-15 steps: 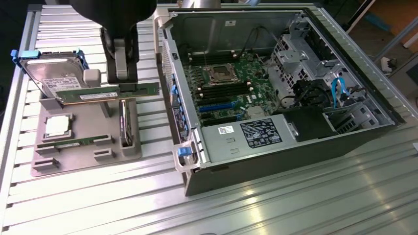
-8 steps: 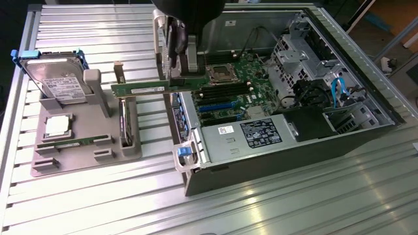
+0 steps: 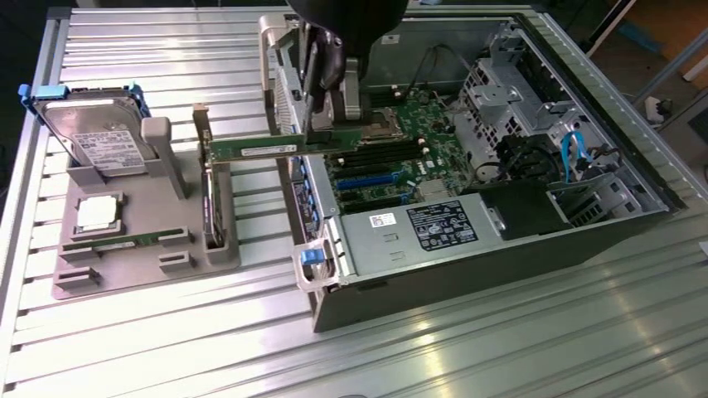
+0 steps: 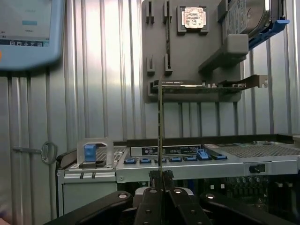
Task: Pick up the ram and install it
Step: 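Pick up the ram and move it above insertion slot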
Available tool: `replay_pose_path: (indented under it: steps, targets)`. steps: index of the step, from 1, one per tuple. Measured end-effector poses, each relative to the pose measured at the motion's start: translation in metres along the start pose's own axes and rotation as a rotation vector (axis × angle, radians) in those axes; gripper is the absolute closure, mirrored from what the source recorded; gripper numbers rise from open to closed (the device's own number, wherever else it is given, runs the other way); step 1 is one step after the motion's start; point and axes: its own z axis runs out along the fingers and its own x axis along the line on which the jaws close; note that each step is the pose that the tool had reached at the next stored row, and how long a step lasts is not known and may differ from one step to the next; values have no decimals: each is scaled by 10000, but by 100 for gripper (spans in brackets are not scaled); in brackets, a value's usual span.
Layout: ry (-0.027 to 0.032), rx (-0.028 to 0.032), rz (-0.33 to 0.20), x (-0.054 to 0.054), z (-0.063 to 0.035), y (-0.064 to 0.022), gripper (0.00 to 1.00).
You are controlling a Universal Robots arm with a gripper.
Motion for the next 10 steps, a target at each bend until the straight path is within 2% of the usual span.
replay_pose_path:
  steps: [10]
  targets:
    - [1, -14, 1, -7, -11, -197, 88]
